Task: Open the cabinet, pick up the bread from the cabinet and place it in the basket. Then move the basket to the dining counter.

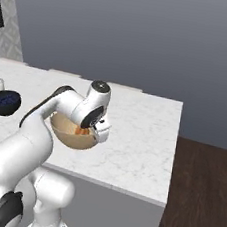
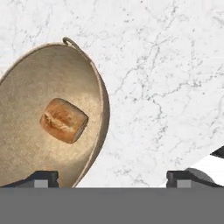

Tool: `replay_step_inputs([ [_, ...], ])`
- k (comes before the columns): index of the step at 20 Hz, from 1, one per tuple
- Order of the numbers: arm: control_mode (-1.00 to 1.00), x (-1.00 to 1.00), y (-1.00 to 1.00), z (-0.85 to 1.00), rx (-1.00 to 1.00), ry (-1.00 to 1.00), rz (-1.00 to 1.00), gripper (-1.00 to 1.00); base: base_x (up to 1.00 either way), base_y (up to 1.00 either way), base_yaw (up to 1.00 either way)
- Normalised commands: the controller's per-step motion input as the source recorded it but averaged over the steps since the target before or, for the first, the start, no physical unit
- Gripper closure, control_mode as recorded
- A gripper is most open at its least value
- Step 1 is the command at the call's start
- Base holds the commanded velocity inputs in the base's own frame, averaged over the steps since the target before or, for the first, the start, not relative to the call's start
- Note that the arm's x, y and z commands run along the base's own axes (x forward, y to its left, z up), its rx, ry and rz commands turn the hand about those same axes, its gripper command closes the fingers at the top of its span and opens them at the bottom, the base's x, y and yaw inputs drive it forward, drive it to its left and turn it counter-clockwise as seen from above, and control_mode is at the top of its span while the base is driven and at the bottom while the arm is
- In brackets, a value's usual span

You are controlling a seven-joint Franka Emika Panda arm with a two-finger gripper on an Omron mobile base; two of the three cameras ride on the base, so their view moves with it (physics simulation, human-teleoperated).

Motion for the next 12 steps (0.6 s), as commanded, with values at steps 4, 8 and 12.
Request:
replay_step_inputs([
  [4,-1.00,-0.39,0.33,0.61,-0.25,-0.01,0.18,-1.00,0.00,0.00,0.00],
  [8,-1.00,-0.43,0.60,0.74,-0.33,0.01,0.29,-1.00,0.00,0.00,0.00],
  [12,-1.00,-0.59,0.52,0.90,-0.39,0.00,0.35,-1.00,0.00,0.00,0.00],
])
